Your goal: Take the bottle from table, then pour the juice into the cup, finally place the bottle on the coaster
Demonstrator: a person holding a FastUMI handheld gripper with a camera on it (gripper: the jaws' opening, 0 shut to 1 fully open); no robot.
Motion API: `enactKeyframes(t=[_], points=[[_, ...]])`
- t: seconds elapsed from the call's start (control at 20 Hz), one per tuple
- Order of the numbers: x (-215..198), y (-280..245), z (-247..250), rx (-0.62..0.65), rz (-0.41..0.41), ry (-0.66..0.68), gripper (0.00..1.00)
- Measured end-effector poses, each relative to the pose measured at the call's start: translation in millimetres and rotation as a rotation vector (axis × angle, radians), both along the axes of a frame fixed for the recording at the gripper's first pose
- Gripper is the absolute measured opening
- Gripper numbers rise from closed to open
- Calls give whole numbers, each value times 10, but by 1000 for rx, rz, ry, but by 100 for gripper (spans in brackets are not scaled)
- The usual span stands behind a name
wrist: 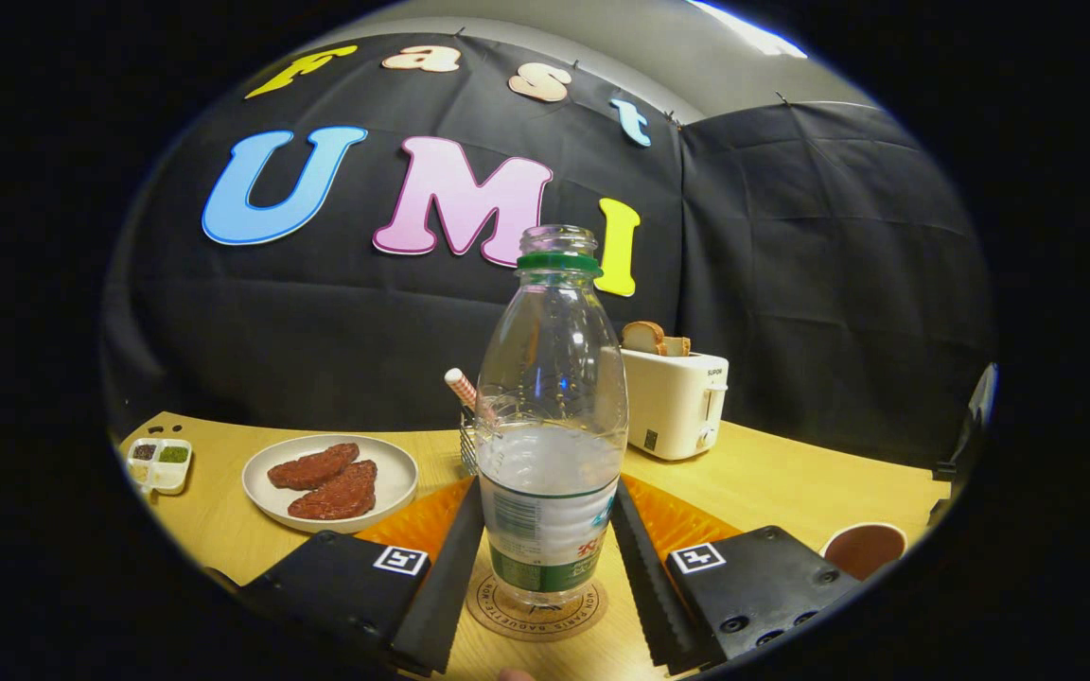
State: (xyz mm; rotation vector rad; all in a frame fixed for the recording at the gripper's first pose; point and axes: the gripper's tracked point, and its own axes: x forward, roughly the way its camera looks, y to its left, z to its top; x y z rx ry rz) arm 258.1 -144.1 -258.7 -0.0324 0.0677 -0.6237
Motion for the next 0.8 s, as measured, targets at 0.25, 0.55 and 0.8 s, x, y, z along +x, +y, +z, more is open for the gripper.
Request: enactKeyframes(t=[0.25, 0.55, 0.8], points=[[-14, 36, -34, 7, 9, 1, 80], [-55, 61, -29, 42, 17, 0, 94], [-209, 169, 32, 62, 22, -3, 95]])
